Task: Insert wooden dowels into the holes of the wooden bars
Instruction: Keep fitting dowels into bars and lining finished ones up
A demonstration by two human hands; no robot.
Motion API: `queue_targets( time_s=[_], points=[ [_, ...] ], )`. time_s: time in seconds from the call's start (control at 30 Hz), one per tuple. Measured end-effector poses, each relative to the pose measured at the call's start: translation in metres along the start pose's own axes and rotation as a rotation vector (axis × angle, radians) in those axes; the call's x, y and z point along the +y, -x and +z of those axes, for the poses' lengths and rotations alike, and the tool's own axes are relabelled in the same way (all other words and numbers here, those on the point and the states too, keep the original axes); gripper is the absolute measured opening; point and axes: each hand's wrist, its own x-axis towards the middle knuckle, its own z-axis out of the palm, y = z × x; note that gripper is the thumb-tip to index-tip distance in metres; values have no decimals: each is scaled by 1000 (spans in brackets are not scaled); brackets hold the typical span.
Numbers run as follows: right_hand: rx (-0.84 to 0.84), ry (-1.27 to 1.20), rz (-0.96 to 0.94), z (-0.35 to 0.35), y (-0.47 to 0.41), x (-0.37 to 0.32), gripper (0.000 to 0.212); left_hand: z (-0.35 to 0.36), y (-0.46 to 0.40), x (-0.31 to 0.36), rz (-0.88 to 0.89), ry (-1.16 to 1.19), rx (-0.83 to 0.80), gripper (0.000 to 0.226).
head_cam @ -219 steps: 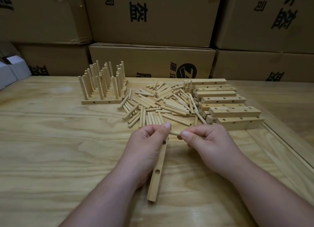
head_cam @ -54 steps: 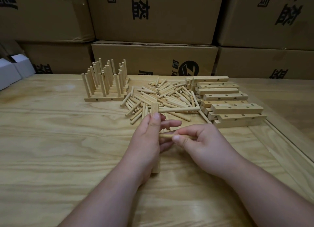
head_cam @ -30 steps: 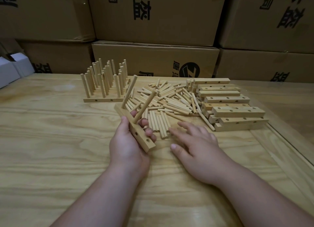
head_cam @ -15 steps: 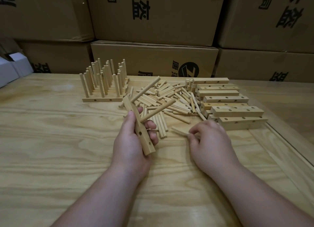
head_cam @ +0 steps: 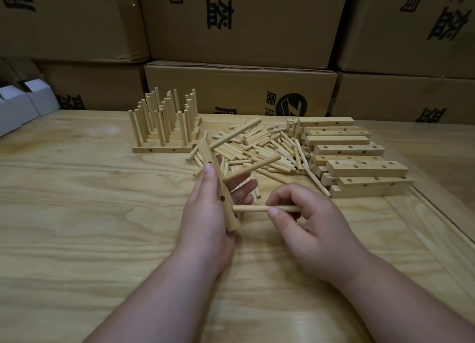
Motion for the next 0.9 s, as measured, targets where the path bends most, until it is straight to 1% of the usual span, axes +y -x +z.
queue_targets(
  time_s=[0.17,0.33,0.43,0.5,0.57,0.63,0.73,0.9],
  points=[
    [-90,-45,20,1,1,-5,7,-2,-1,0,-8,40,4,31],
    [-130,-62,79,1,1,-4,12,-4,-2,-1,-5,53,-28,31],
    [-129,-64,99,0,1,-3,15,-5,-3,-2,-3,43,-49,30],
    [-128,-56,95,1,1,-2,12,-6,-3,-4,6,26,-60,31],
    [-124,-1,80,2,0,-1,7,-6,-4,-5,19,4,-74,31],
    [-119,58,61,3,-1,-1,7,-6,-4,-6,26,-14,-80,31],
    [-107,71,31,3,-3,0,6,-7,-5,-6,23,-29,-86,34],
    [-111,99,2,0,-4,-2,7,-8,-7,-8,20,-30,-87,33]
  ],
)
